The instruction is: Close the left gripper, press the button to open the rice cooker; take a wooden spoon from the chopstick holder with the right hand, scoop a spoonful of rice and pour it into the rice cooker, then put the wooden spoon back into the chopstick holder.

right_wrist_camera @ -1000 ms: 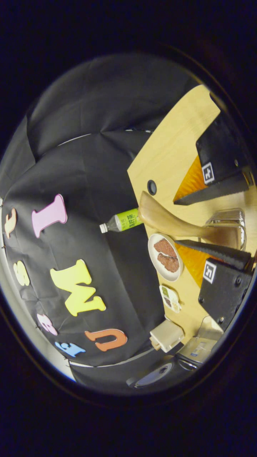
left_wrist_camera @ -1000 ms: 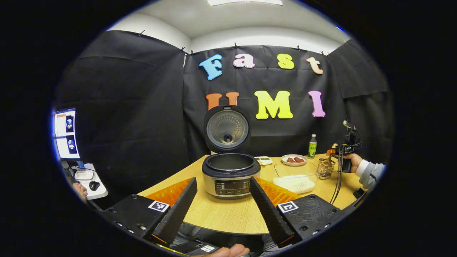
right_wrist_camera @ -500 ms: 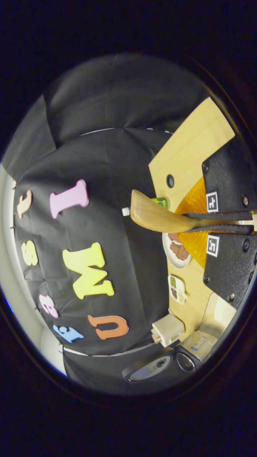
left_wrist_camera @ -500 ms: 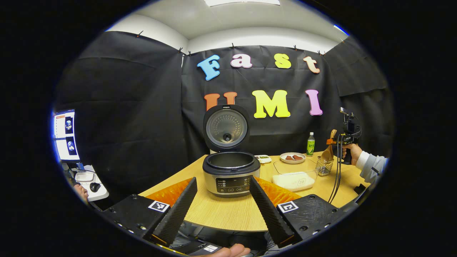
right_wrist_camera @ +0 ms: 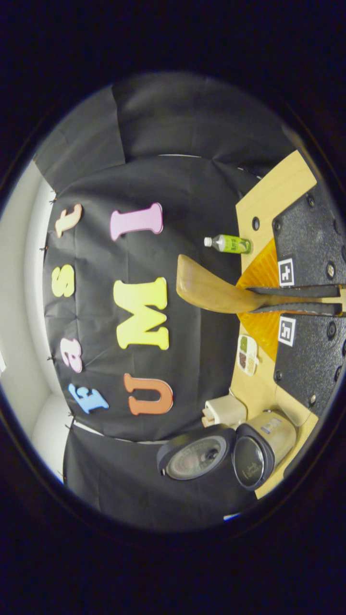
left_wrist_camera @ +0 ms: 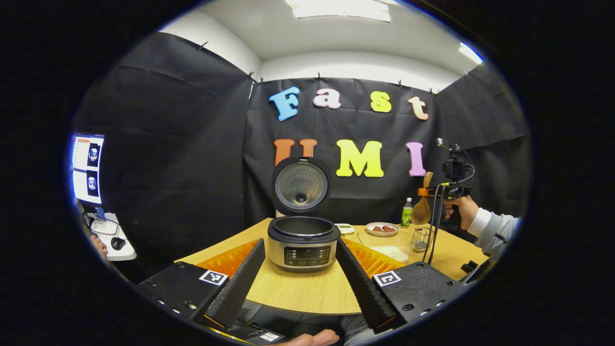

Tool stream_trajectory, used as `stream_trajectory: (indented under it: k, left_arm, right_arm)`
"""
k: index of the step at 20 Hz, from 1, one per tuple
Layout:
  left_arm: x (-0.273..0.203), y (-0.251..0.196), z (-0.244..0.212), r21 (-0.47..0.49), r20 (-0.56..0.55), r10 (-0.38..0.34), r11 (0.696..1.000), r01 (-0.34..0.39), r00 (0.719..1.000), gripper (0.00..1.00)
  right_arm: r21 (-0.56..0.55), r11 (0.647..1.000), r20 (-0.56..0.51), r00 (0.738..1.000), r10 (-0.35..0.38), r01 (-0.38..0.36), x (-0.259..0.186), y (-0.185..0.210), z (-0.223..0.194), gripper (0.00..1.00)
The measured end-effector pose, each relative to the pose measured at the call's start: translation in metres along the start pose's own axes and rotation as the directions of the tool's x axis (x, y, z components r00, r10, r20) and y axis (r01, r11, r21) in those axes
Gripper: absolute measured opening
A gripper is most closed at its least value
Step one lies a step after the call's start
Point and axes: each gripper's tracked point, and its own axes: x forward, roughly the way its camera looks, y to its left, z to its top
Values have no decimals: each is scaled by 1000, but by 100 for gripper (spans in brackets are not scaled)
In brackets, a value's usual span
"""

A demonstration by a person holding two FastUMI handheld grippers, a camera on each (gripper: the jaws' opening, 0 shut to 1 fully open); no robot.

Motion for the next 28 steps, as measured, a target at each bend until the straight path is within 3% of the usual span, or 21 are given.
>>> stream_trajectory:
  k: [3, 7, 13, 16, 19, 21, 24, 26, 28]
  left_arm:
    - [-9, 1, 15, 14, 49, -8, 1000, 8, 999, 94]
    - [-12, 3, 15, 38, 61, -8, 999, 6, 998, 94]
    - [-10, 10, 4, 20, 42, 0, 1000, -1, 999, 94]
    - [-8, 17, -2, 16, 19, 12, 1000, -12, 1000, 94]
    - [-9, 20, -2, 11, 21, 21, 1000, -21, 1000, 94]
    - [-7, 21, -5, 11, 18, 31, 999, -32, 999, 94]
    - [-5, 17, -12, 26, 0, 27, 999, -27, 1000, 94]
    - [-6, 15, -12, 41, 0, 25, 999, -25, 1000, 94]
    - [-4, 17, -13, 55, 4, 33, 998, -33, 999, 94]
  right_arm:
    - [-58, 998, -19, 999, 39, -40, 4, 46, -26, 10]
    - [-62, 997, -101, 994, 35, -41, 13, 85, -88, 10]
    - [-174, 985, -221, 975, -23, -16, 18, 87, -143, 10]
    - [-157, 988, -252, 967, -42, 2, 17, 82, -160, 10]
    - [20, 999, -299, 953, 53, -49, 8, 105, -171, 10]
    - [159, 982, -315, 937, 147, -101, 4, 123, -171, 10]
    - [266, 957, -301, 932, 200, -119, 7, 127, -170, 9]
    - [366, 923, -291, 927, 235, -119, 12, 126, -171, 10]
    - [486, 866, -283, 915, 286, -121, 18, 124, -172, 10]
